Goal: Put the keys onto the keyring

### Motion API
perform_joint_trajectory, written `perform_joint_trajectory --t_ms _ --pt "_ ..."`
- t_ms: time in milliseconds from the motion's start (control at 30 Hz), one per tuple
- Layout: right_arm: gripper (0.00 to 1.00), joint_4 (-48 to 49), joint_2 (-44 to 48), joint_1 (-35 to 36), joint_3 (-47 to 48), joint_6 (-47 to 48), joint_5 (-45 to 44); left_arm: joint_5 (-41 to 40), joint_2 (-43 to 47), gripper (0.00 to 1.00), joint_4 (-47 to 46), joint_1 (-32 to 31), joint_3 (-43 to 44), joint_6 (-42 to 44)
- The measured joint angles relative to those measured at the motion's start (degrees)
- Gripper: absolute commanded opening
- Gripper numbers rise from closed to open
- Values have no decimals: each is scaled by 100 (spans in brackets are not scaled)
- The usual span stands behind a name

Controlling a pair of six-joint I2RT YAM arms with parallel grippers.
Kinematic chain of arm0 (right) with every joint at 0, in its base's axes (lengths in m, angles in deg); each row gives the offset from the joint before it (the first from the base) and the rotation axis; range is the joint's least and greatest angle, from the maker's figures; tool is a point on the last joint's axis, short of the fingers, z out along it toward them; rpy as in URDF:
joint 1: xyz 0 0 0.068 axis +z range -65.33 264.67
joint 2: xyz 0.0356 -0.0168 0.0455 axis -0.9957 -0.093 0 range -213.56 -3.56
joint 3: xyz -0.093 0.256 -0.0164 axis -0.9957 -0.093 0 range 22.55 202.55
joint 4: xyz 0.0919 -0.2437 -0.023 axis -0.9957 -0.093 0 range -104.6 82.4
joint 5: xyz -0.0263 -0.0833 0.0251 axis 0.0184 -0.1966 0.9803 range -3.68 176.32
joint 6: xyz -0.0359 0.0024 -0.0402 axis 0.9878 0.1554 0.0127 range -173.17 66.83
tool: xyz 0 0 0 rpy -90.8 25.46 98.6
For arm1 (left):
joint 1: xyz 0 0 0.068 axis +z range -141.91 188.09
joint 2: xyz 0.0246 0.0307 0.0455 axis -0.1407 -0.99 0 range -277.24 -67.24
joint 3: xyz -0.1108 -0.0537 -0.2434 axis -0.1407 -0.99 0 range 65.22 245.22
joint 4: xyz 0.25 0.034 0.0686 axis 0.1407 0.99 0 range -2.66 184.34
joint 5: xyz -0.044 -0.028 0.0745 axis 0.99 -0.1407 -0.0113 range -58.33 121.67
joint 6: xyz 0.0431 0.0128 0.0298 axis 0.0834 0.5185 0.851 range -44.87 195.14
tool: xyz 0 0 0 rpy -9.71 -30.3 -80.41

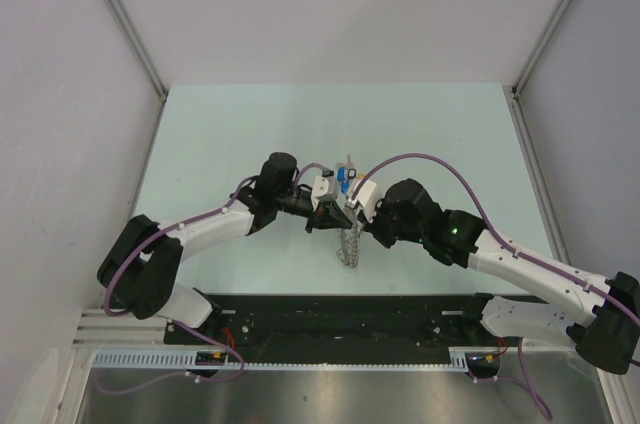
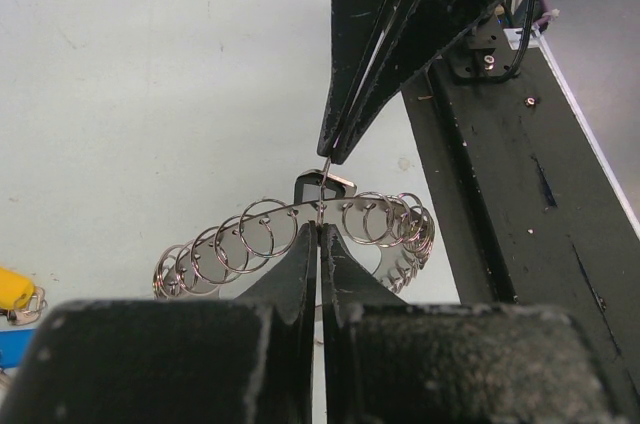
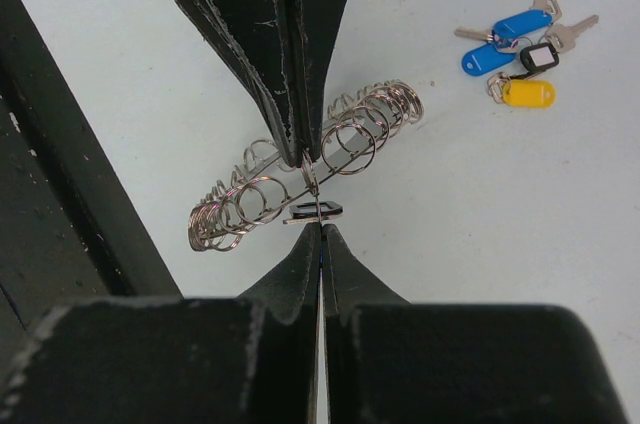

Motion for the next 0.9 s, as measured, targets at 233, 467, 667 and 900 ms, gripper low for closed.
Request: perform_joint_trajectory --t_ms 233,467,667,900 --pt "0 -2 2 0 -11 2 31 2 0 0 24 -15 9 2" --pt "0 -4 2 0 -22 44 142 7 0 0 101 -42 50 57" --pt "0 85 9 0 -26 63 254 48 0 0 219 -136 85 153" --pt "0 103 48 2 -31 92 315 48 0 0 389 -166 116 278"
